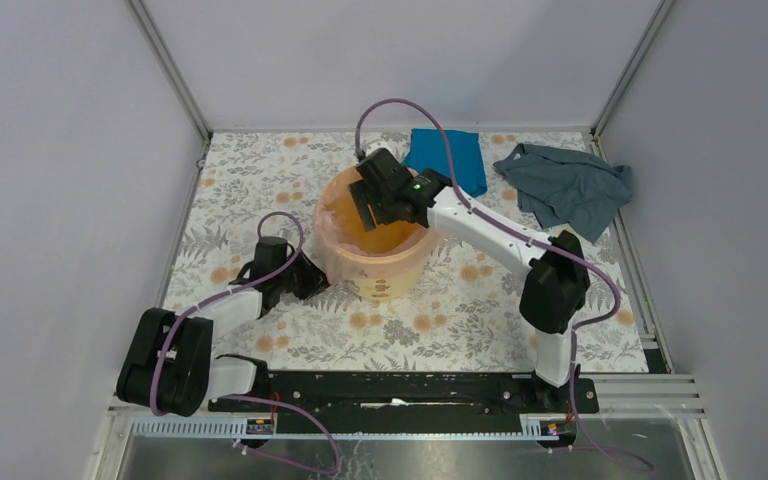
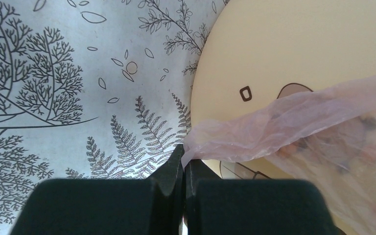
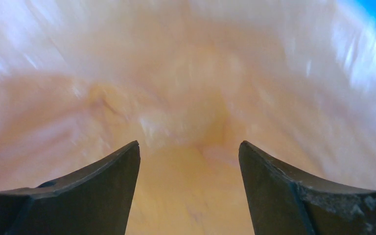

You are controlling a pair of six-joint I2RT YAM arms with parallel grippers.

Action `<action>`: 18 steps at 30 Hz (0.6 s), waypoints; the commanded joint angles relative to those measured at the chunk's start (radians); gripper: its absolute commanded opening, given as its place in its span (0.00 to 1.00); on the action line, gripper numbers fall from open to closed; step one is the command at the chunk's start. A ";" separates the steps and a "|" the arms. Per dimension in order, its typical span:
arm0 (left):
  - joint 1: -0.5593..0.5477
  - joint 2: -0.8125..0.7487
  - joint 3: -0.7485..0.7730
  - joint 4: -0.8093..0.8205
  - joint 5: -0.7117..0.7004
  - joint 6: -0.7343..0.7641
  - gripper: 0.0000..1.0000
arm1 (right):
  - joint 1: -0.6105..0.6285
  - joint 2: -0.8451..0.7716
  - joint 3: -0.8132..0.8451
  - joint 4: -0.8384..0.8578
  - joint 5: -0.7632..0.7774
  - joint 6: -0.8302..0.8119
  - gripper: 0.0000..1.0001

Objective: Put the trash bags into the trash bin

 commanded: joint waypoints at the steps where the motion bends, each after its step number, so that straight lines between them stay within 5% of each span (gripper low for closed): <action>1: -0.002 -0.022 -0.015 0.025 0.002 0.003 0.00 | 0.003 0.130 0.164 0.169 0.070 -0.052 0.82; 10: -0.002 -0.069 -0.006 -0.018 -0.008 0.009 0.00 | 0.003 0.211 0.250 0.384 0.107 -0.038 0.92; 18: -0.002 -0.053 0.004 -0.014 -0.017 0.022 0.00 | 0.008 -0.050 -0.090 0.293 -0.026 -0.020 0.98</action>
